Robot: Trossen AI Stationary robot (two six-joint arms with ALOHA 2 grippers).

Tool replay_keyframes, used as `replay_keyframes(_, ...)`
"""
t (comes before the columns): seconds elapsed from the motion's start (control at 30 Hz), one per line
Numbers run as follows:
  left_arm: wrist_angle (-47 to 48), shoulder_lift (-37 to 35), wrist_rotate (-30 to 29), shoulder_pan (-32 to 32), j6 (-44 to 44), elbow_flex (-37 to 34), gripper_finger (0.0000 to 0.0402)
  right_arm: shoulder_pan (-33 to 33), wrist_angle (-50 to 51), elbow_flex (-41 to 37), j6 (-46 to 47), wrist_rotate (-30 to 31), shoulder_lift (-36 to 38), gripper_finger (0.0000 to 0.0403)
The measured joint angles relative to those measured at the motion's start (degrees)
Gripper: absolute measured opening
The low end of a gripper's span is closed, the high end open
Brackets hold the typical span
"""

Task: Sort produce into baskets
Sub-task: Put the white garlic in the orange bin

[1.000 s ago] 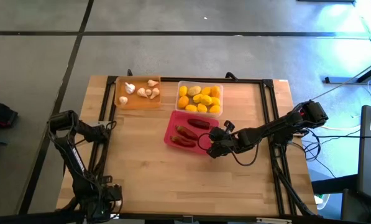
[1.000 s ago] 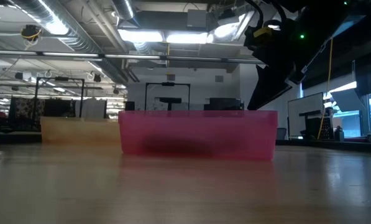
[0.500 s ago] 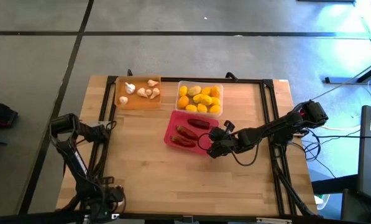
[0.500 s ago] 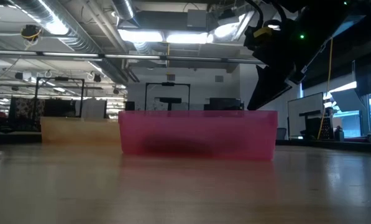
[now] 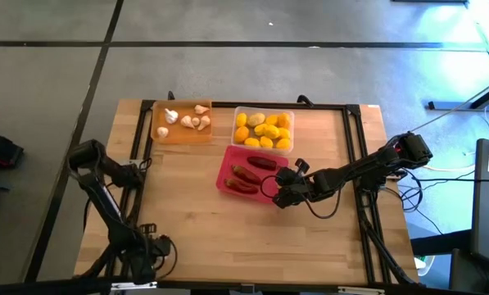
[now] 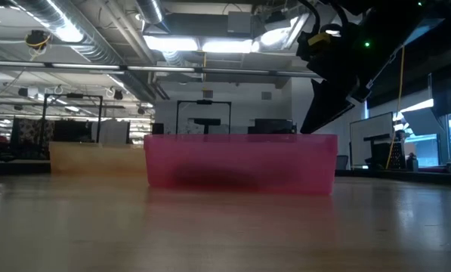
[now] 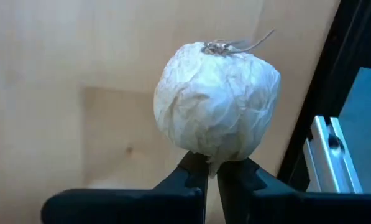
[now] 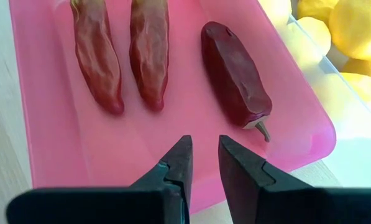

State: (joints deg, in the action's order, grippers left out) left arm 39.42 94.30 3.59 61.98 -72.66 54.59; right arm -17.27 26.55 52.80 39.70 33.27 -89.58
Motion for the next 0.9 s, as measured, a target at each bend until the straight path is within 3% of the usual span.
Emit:
replay_keyframes(0.17, 2.2, -5.8, -4.1, -3.4, 0.4, 0.0, 0.0030, 0.0, 0.0, 0.0, 0.0, 0.0, 0.0, 0.0073)
replay_keyframes(0.33, 4.2, -11.9, -14.9, -7.5, 5.9, 0.0, 0.0029, 0.0, -0.3, 0.0, 0.0, 0.3, -0.1, 0.0073)
replay_keyframes(0.43, 4.8, -15.2, -19.9, -11.1, 9.5, 0.0, 0.0024, 0.0, -0.6, 0.0, 0.0, 0.4, -0.3, 0.0073)
replay_keyframes(0.9, 6.9, -26.2, -33.1, -31.8, 28.5, 0.1, 0.0029, 0.0, -1.2, 0.0, -0.7, 0.1, -0.7, 0.0073)
